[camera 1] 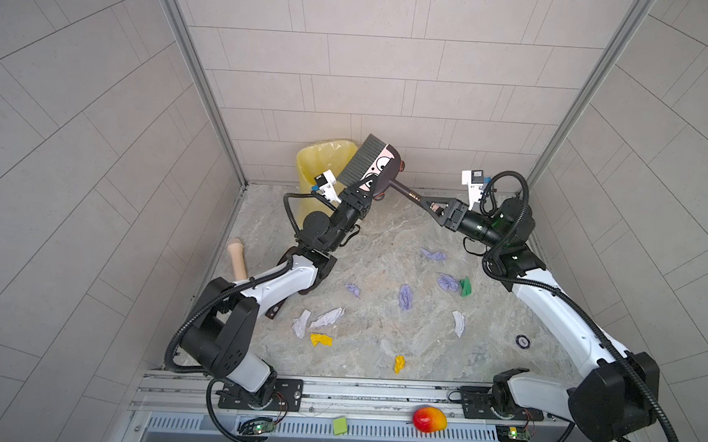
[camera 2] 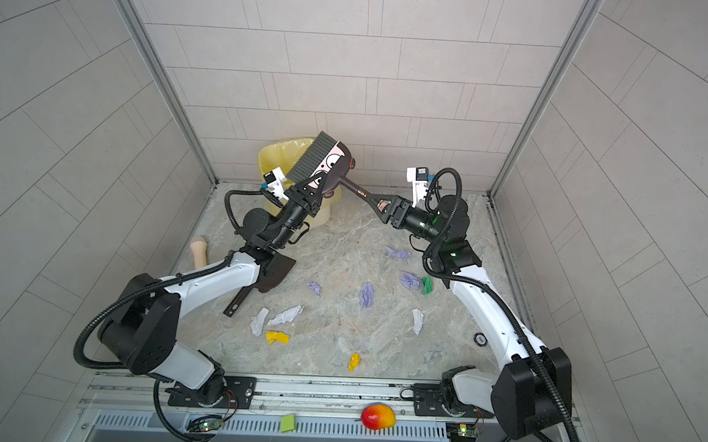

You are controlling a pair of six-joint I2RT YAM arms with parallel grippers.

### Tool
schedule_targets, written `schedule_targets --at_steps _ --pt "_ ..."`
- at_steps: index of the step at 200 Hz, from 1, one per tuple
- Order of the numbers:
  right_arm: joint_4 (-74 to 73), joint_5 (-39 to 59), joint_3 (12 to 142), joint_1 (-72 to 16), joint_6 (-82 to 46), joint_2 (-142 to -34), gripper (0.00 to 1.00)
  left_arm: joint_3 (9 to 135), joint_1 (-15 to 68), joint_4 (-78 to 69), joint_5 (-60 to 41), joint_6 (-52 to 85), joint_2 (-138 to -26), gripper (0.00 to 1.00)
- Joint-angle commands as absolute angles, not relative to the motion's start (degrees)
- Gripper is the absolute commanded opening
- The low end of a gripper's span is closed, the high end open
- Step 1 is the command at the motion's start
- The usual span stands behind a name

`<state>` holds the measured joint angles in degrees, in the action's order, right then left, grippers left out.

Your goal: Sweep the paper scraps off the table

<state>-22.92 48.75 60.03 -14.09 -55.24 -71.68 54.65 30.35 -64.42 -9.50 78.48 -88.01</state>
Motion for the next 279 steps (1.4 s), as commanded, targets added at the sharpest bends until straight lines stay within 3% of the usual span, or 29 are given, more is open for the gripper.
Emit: schedule_targets --at_steps 1,149,192,227,279 --pt "-25.9 50.1 61.6 -14.3 -56.6 -72.2 0.67 56.0 30.5 -67.2 -10.8 78.9 -87.6 0.00" --pt "-25.5 49.9 62.4 -14.8 -56.7 -72.6 0.38 57.7 31.3 -62.8 -13.6 78.5 -88.6 0.00" --pt "-25.0 49.5 62.4 -14.8 -56.5 -72.3 0.21 57.4 31.4 -62.3 -14.3 78.7 -88.8 0.00" --pt "-22.6 49.0 62.3 -14.7 -55.2 -71.8 0.00 57.0 31.5 -62.2 -14.4 78.7 -88.8 0.00" --pt "-21.3 48.5 62.4 -14.7 -54.3 -71.2 0.00 56.6 31.4 -62.1 -14.6 78.6 -88.7 0.00"
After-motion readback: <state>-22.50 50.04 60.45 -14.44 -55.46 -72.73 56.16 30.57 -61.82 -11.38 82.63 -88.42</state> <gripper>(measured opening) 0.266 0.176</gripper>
